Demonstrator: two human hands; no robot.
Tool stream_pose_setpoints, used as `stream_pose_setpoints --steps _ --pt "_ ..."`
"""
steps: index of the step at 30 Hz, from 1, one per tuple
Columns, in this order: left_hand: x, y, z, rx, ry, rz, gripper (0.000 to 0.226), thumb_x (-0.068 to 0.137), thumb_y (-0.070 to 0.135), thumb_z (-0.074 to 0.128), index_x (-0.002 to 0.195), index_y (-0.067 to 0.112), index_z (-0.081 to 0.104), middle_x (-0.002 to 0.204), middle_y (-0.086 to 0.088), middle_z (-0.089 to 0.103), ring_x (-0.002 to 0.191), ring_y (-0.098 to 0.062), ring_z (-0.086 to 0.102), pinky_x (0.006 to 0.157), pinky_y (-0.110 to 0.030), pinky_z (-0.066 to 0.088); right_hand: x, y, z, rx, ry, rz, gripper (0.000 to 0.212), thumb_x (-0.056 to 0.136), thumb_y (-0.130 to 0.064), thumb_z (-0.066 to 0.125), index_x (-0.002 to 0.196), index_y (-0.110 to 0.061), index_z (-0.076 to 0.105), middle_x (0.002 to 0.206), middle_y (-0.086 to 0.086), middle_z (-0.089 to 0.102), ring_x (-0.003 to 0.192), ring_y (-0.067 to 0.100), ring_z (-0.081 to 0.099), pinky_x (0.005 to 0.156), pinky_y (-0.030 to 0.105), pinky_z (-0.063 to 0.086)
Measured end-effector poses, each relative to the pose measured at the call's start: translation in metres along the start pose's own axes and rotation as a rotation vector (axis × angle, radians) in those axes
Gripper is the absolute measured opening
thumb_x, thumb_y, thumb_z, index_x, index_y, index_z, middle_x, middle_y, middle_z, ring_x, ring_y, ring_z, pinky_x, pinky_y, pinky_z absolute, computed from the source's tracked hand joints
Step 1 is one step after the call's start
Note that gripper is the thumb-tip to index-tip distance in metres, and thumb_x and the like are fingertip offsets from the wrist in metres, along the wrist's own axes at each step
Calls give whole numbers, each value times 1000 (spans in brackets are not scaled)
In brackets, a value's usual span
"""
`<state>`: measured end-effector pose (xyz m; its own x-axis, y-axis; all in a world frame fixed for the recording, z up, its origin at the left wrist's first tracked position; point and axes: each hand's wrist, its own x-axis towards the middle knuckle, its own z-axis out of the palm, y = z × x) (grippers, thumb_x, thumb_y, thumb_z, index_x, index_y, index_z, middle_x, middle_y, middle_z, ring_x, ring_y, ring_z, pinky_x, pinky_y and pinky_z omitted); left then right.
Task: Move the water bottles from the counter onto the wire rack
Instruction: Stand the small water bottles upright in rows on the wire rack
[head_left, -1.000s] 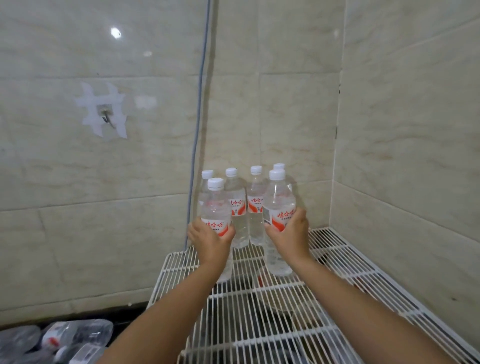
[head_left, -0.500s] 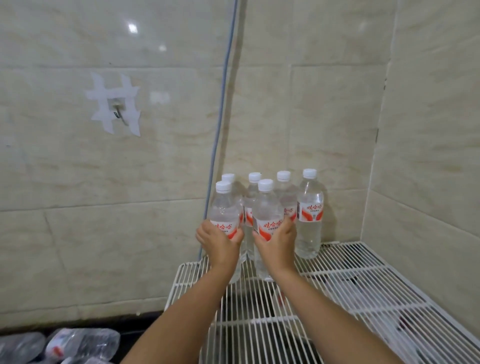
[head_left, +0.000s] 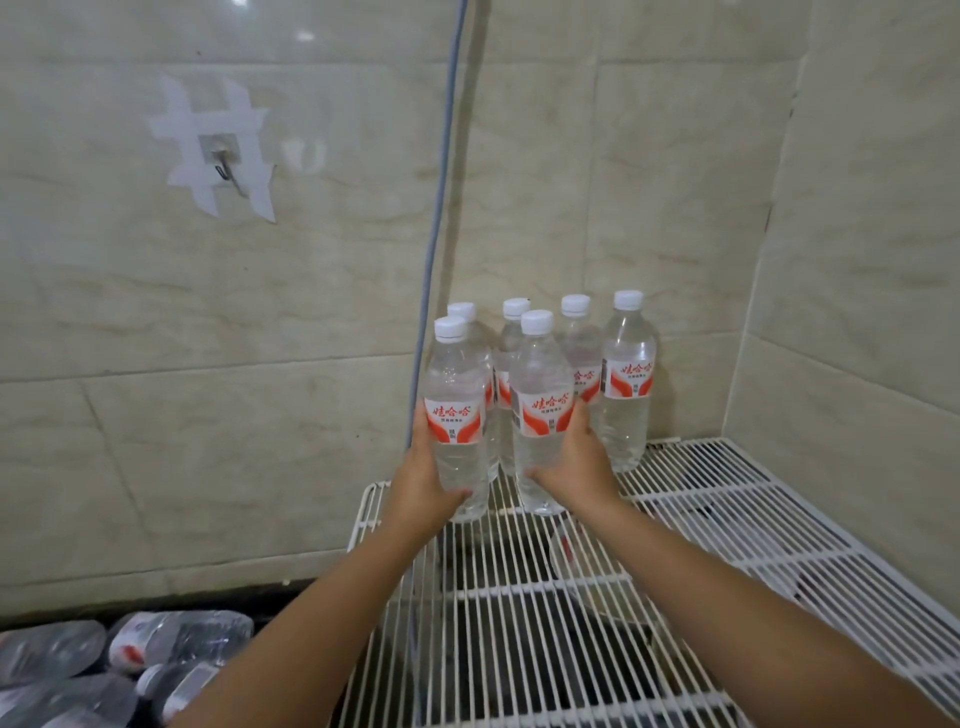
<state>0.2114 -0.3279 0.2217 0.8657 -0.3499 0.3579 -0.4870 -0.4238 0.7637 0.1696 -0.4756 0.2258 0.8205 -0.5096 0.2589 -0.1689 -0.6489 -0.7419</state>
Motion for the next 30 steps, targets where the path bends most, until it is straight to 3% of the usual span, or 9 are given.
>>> stream_pose_setpoints --steps 3,11,15,19,23,30 --pt "1 -2 3 2 32 15 99 73 11 73 144 24 6 137 -3 47 122 -22 50 83 -23 38 -6 -2 7 19 55 -11 81 76 -11 72 139 -15 21 134 11 45 119 26 51 95 33 46" --pt "4 -5 15 -57 56 28 103 69 12 77 142 30 7 139 -2 45 125 -18 47 93 -24 39 -12 -10 14 -5 94 -11 79 83 -12 65 142 -9 14 142 13 31 124 25 46 95 28 43" --pt "1 1 21 -51 41 54 101 75 13 72 144 24 0 140 -2 44 113 -6 45 81 -10 36 -18 -12 15 3 131 18 77 84 -13 64 142 -6 14 143 14 28 125 25 45 95 26 42" --pt "5 -1 22 66 68 39 107 76 13 72 143 27 -10 144 -5 39 124 -21 47 90 -25 42 -18 -10 12 -16 104 -25 75 82 -16 66 140 -6 19 141 12 31 125 23 45 95 24 42" --pt "6 -2 22 179 69 31 112 78 17 70 128 38 -28 144 -4 40 123 -22 50 94 -33 46 -17 -6 6 -2 76 -51 76 82 -18 67 140 -8 20 142 10 31 126 21 44 95 24 41" --pt "2 -3 30 220 94 4 111 78 20 71 142 29 -19 144 -7 37 124 -21 48 96 -33 45 -18 -1 4 -98 60 -98 74 85 -22 63 141 -8 18 142 11 32 119 20 50 92 23 44"
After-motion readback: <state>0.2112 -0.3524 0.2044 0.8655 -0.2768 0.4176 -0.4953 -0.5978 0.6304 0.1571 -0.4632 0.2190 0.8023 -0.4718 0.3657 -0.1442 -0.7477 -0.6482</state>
